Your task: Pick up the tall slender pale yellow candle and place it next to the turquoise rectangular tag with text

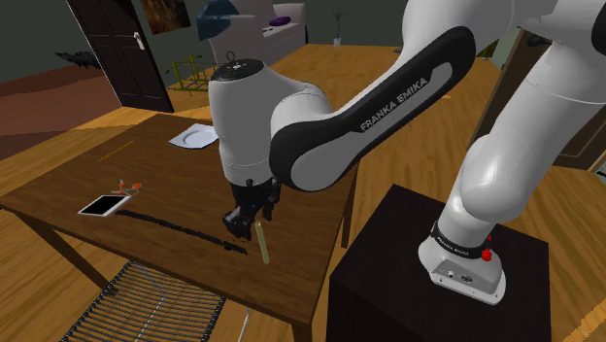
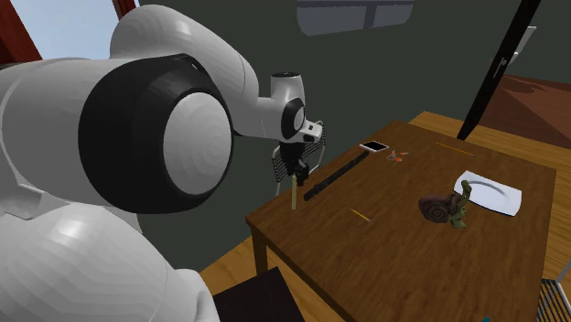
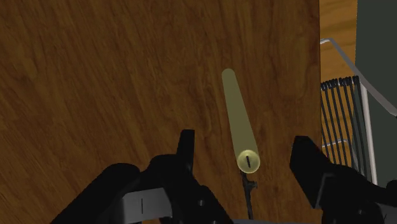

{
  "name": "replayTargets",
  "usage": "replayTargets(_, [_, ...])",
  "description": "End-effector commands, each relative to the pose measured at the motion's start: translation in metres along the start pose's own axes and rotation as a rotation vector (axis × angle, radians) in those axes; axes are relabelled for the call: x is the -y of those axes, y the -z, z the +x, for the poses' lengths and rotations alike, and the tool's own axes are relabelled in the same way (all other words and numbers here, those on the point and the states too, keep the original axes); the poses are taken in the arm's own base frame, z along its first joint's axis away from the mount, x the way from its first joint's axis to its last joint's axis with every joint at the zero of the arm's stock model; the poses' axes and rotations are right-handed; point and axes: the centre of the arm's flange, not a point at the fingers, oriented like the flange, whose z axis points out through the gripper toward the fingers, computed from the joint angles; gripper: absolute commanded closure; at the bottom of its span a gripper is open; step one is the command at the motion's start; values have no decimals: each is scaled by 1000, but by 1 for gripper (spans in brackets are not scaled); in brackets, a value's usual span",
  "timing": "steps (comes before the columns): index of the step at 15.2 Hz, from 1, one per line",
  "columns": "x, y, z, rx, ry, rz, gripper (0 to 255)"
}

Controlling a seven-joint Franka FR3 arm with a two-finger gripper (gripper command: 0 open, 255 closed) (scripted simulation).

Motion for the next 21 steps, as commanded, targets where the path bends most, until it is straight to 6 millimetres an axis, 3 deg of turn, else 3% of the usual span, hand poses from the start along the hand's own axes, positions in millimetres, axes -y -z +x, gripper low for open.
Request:
replayTargets(1, [0,0,0,0,0,0,255])
replayTargets(9, [0,0,0,0,0,0,255])
replayTargets(21, [0,63,7,0,0,0,255])
